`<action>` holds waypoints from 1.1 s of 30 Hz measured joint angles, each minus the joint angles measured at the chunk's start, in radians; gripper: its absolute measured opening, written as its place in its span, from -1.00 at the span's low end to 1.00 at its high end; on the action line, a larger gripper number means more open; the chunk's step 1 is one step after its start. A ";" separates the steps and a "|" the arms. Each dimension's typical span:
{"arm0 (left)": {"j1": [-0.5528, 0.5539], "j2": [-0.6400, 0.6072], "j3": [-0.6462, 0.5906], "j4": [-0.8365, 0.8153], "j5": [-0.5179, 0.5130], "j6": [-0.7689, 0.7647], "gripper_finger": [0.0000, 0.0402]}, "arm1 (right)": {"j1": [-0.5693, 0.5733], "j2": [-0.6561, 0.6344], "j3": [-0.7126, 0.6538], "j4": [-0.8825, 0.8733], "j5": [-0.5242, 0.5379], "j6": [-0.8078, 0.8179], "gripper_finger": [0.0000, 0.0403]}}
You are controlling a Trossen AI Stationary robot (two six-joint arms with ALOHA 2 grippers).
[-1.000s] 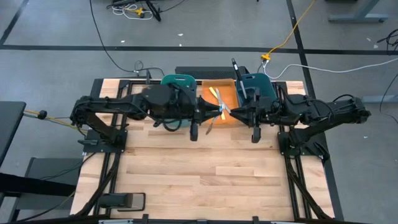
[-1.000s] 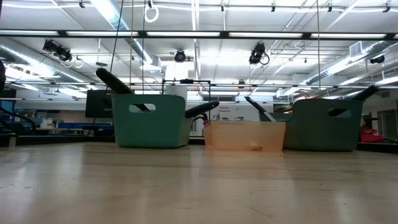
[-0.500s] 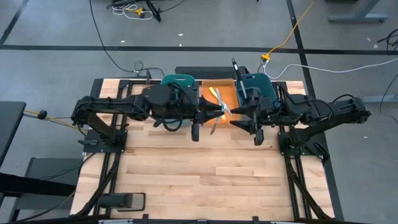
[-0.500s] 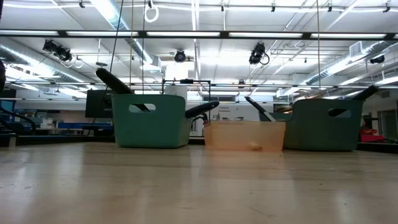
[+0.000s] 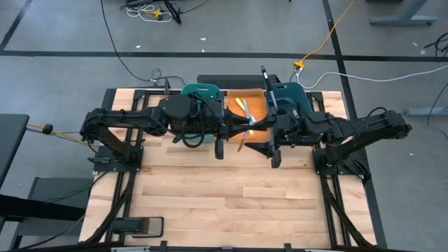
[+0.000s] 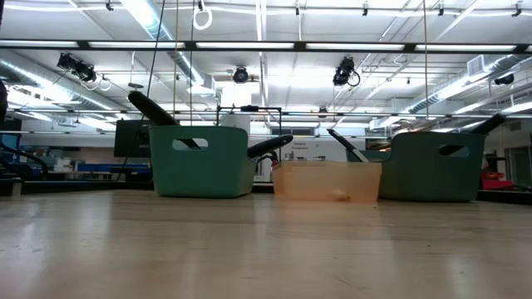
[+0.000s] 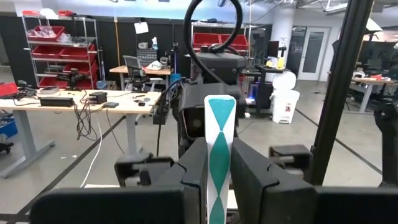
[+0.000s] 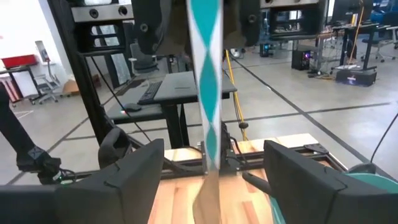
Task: Pick & Place Kitchen Items
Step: Put the white patterned table knife into the orange bin
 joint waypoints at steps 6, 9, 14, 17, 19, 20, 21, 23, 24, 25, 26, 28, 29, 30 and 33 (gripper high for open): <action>0.000 0.000 0.000 -0.003 0.000 0.000 -0.74 | 0.000 0.049 0.000 0.072 0.001 -0.016 0.40; 0.000 0.000 0.000 -0.004 0.000 0.000 -0.74 | 0.000 0.063 0.000 0.084 0.002 -0.016 0.39; 0.000 0.000 0.000 -0.011 0.014 0.000 -0.74 | 0.000 0.065 0.000 0.096 0.003 -0.017 0.35; 0.000 0.000 0.000 -0.013 0.024 0.000 -0.74 | 0.000 0.058 0.000 0.098 0.003 -0.033 0.32; 0.000 0.000 0.000 -0.017 0.025 0.000 -0.74 | 0.000 0.052 0.000 0.102 0.003 -0.038 0.30; 0.000 0.000 0.000 -0.022 0.025 0.000 -0.74 | 0.000 0.051 0.000 0.103 0.003 -0.039 0.29; 0.000 0.000 0.000 -0.026 0.024 0.000 -0.74 | 0.000 0.050 0.000 0.102 0.003 -0.039 0.27; 0.000 0.000 0.000 -0.031 0.022 0.000 -0.74 | 0.000 0.049 0.000 0.101 0.003 -0.039 0.25; 0.000 0.000 0.000 -0.031 0.022 0.002 -0.74 | 0.000 0.049 0.000 0.099 0.003 -0.040 0.24; 0.000 0.000 0.000 -0.031 0.022 0.003 -0.74 | 0.000 0.047 0.000 0.101 0.003 -0.040 0.23; 0.000 0.000 0.000 -0.032 0.021 0.003 -0.74 | 0.000 0.046 0.000 0.101 0.003 -0.041 0.22; 0.000 0.000 0.000 -0.034 0.018 0.003 -0.74 | 0.000 0.047 0.000 0.101 0.003 -0.045 0.20; 0.001 0.000 0.000 -0.034 0.018 0.003 -0.74 | 0.000 0.047 0.000 0.100 0.003 -0.048 0.19; 0.004 0.000 0.000 -0.034 0.018 0.003 -0.74 | 0.000 0.047 0.000 0.100 0.003 -0.056 0.19; 0.014 0.000 0.000 -0.034 0.018 0.002 -0.74 | 0.000 0.047 0.000 0.099 0.029 -0.081 0.17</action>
